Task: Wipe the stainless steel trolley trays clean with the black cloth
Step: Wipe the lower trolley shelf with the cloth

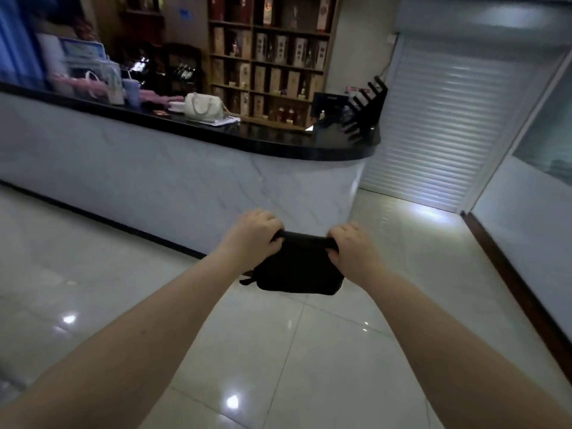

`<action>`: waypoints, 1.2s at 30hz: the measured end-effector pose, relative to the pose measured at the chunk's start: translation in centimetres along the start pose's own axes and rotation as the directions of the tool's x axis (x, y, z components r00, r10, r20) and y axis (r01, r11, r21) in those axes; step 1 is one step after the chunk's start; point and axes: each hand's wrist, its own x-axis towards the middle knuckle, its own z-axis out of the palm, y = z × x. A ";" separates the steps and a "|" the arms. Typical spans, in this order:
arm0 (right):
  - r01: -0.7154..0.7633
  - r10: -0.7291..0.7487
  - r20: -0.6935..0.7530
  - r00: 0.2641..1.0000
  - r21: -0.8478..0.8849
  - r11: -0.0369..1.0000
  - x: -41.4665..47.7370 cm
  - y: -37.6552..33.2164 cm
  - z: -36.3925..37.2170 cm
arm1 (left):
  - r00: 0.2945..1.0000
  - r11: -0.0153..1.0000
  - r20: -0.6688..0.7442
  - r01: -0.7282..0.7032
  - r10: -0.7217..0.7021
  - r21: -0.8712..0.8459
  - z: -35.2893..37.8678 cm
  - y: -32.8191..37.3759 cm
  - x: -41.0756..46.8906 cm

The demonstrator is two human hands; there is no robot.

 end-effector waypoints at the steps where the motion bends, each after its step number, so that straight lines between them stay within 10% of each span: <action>1: 0.007 -0.007 0.007 1.000 0.023 1.000 2.7 0.1 1.0 | 1.000 1.000 0.004 0.019 -0.019 0.012 0.6 -2.1 1.1; 12: 0.295 -0.287 -0.089 0.954 0.094 0.951 29.1 -2.4 11.0 | 0.968 0.924 -0.127 0.247 -0.218 0.292 3.1 -22.2 8.8; 22: 0.701 -0.687 -0.153 0.710 0.251 0.668 50.8 -14.8 21.9 | 0.843 0.567 -0.216 0.499 -0.493 0.655 2.3 -38.9 6.4; 29: 0.845 -0.856 -0.217 0.469 0.391 0.364 59.5 -32.4 26.5 | 0.454 0.171 -0.422 0.812 -0.785 0.558 -1.2 -46.2 -0.8; 36: 0.910 -0.940 -0.306 0.152 0.414 0.012 57.7 -50.2 28.7 | 0.090 -0.181 -0.629 0.918 -0.772 0.353 -4.4 -47.5 -11.6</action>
